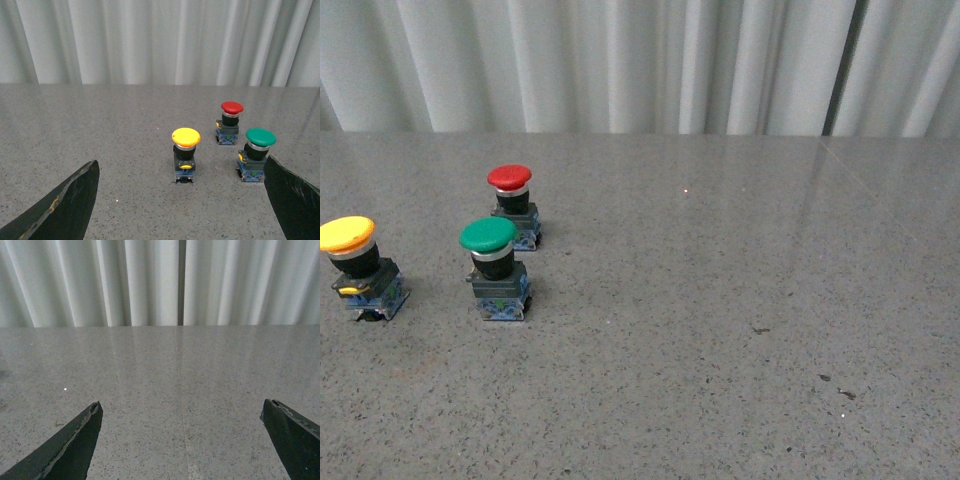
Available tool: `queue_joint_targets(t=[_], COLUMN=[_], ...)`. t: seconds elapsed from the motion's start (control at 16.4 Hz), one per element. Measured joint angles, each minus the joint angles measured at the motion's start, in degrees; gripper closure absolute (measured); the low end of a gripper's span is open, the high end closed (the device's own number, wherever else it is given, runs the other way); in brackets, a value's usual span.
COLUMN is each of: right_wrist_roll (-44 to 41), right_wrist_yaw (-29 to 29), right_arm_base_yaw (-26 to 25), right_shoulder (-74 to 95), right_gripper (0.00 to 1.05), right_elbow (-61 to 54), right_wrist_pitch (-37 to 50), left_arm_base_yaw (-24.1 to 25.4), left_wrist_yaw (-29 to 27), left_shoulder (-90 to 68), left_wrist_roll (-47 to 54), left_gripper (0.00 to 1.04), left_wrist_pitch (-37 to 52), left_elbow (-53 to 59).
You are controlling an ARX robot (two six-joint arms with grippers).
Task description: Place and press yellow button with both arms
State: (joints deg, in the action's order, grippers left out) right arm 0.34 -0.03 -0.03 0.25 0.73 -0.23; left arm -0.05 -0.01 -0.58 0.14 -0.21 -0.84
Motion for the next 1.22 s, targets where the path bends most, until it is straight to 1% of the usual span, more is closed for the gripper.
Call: queue_joint_targets(t=[0.67,0.73,0.79,0.85,0.92,0.98,1.04,1.16,1.22], right_wrist_roll=[0.00,0.00,-0.02,-0.02,0.00,0.00,0.00,0.00,0.00], right_wrist_yaw=[0.00,0.02,0.11,-0.04,0.02,0.00,0.00,0.00,0.00], right_arm_base_yaw=[0.00,0.02,0.00,0.02,0.00,0.02,0.02,0.02,0.02], right_shoulder=[0.00,0.00,0.00,0.00,0.00,0.00,0.00,0.00,0.00], right_gripper=[0.07,0.07,0.07,0.07,0.07,0.07,0.07,0.07,0.07], right_elbow=[0.00,0.00,0.00,0.00,0.00,0.00,0.00,0.00,0.00], right_wrist_pitch=[0.00,0.00,-0.04,0.04,-0.07,-0.02,-0.02,-0.04,-0.04], left_arm_base_yaw=[0.00,-0.63,-4.85,-5.81,-2.93,-1.77,-0.87,-0.92,-1.75], left_wrist_yaw=[0.00,-1.57,-11.39,-17.73,-18.69,-16.09,-13.55,-9.16,-7.17], left_shoulder=[0.00,-0.39,-5.77,-15.98,-27.74,-37.27,-45.94,-60.52,-67.49], left_wrist_roll=[0.00,0.04,0.33,1.92,3.65,4.90,5.25,4.87,5.07], left_gripper=[0.07,0.07,0.07,0.07,0.07,0.07,0.07,0.07,0.07], left_wrist_pitch=[0.00,-1.46,-4.74,1.60,12.00,19.52,23.04,21.73,21.24], left_elbow=[0.00,-0.24,-2.38,-5.22,-9.64,-13.94,-18.49,-26.84,-30.21])
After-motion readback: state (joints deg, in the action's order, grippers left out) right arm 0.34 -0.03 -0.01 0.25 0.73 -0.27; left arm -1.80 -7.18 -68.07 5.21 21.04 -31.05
